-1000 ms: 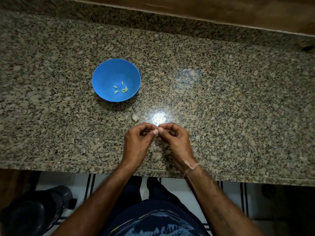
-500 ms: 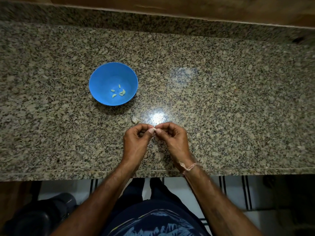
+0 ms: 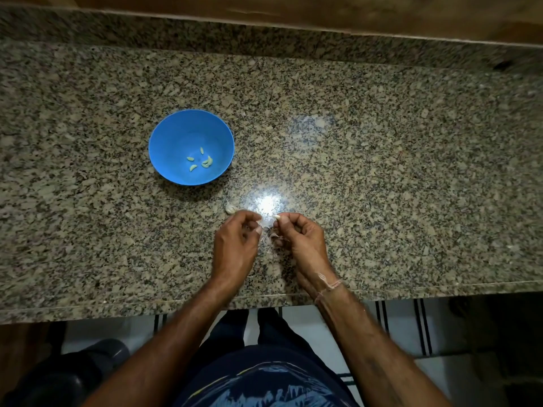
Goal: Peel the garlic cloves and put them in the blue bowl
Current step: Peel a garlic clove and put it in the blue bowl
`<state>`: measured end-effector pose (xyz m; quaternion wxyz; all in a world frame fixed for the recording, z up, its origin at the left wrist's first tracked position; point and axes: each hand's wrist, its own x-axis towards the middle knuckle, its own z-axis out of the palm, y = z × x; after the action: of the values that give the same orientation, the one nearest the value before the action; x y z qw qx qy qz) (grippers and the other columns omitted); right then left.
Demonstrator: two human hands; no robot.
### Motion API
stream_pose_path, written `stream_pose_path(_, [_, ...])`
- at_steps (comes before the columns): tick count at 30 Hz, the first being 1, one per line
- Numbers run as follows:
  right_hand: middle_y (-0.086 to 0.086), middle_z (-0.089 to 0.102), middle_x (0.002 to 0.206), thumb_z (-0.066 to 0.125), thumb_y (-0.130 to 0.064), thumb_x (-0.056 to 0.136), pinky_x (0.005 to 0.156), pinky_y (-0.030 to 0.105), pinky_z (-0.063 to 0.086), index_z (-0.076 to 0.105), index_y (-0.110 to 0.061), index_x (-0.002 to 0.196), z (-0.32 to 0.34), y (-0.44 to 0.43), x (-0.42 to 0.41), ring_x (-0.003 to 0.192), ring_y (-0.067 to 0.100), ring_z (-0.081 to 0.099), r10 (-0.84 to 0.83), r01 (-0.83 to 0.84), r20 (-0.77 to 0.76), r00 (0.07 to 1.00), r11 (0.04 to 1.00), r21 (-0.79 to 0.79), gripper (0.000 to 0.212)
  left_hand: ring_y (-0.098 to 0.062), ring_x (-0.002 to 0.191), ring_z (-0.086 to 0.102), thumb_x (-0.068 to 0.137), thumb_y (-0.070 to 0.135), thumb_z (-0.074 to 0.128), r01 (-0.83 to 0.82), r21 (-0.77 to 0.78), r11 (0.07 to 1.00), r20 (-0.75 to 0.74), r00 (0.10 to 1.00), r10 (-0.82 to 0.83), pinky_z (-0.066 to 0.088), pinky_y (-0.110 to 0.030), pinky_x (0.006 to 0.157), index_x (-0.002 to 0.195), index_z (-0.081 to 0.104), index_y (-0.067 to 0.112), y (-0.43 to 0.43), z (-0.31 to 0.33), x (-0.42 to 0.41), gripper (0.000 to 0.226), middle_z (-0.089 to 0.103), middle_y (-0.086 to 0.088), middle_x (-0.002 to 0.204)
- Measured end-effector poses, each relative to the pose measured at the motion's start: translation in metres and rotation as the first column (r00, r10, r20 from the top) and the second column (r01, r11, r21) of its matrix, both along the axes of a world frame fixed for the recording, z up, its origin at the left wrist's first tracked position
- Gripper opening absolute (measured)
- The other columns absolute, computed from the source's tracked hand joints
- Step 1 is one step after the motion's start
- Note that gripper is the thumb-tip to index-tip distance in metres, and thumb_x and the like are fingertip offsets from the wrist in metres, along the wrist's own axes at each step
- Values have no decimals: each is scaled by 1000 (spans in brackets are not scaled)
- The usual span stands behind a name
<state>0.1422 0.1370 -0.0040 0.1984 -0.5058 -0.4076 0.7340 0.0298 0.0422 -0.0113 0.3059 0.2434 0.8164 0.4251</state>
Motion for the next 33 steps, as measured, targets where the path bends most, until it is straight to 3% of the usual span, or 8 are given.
stream_pose_path(5, [15, 74, 100, 68, -15, 99, 76, 26, 59, 70, -2, 104, -5, 2, 0, 86, 20, 70, 105, -123, 115, 988, 980, 159, 15, -3, 100, 67, 98, 21, 69, 38, 88, 995, -62, 998, -32, 62, -36, 81, 116, 72, 30, 2, 3, 1, 20, 71, 14, 109])
stream_pose_path(10, [13, 76, 93, 72, -22, 96, 78, 30, 61, 74, -3, 98, -8, 2, -5, 85, 20, 72, 189, -227, 176, 966, 947, 228, 19, -4, 93, 69, 94, 29, 73, 34, 115, 993, -84, 996, -24, 62, -40, 76, 104, 75, 27, 0, 4, 0, 10, 73, 16, 100])
stream_pose_path(13, [4, 78, 100, 71, -15, 96, 86, 32, 62, 76, -8, 103, -8, 6, -4, 94, 17, 74, 175, -219, 181, 968, 937, 270, 12, -5, 93, 68, 94, 24, 75, -65, 97, 993, -83, 994, 74, 60, -32, 75, 104, 75, 26, -12, 0, -11, 9, 72, 14, 102])
stream_pose_path(18, [-9, 74, 110, 70, -4, 94, 96, 29, 59, 74, -17, 110, -15, 21, 5, 103, 2, 70, 191, -302, 311, 931, 882, 361, 21, -9, 94, 66, 91, 8, 76, -183, -12, 983, -155, 972, 179, 43, 0, 68, 106, 76, 20, -37, -12, -38, 19, 66, 4, 110])
stream_pose_path(22, [-11, 70, 115, 69, -1, 95, 93, 19, 57, 71, -16, 118, -17, 18, 14, 105, -3, 66, 200, -349, 366, 909, 846, 404, 28, -7, 92, 58, 90, 12, 78, -116, -44, 992, -285, 953, 98, 43, -4, 65, 125, 65, 15, -41, -14, -25, 37, 54, 0, 123])
stream_pose_path(28, [-6, 69, 118, 74, -6, 93, 87, 14, 54, 70, -18, 122, -22, 13, 33, 108, 1, 66, 219, -392, 378, 899, 789, 474, 31, -14, 104, 57, 84, 8, 83, 263, -84, 961, -360, 891, -275, 58, -29, 76, 144, 52, 14, -10, -27, 14, 67, 50, 0, 127])
stream_pose_path(31, [-2, 68, 121, 71, -2, 94, 84, 7, 51, 70, -15, 123, -19, 18, 38, 110, -1, 64, 240, -386, 349, 906, 806, 449, 31, -15, 98, 56, 85, 5, 82, 256, -93, 962, -373, 887, -272, 58, -35, 71, 134, 61, 14, 5, -32, 12, 54, 53, 2, 114])
stream_pose_path(33, [-2, 68, 123, 71, -2, 95, 85, 6, 50, 70, -15, 123, -20, 20, 41, 111, -1, 63, 259, -403, 348, 901, 798, 449, 31, -13, 93, 56, 87, 2, 79, 232, -69, 970, -357, 902, -242, 55, -20, 70, 123, 66, 13, 10, -32, 11, 39, 54, 4, 106])
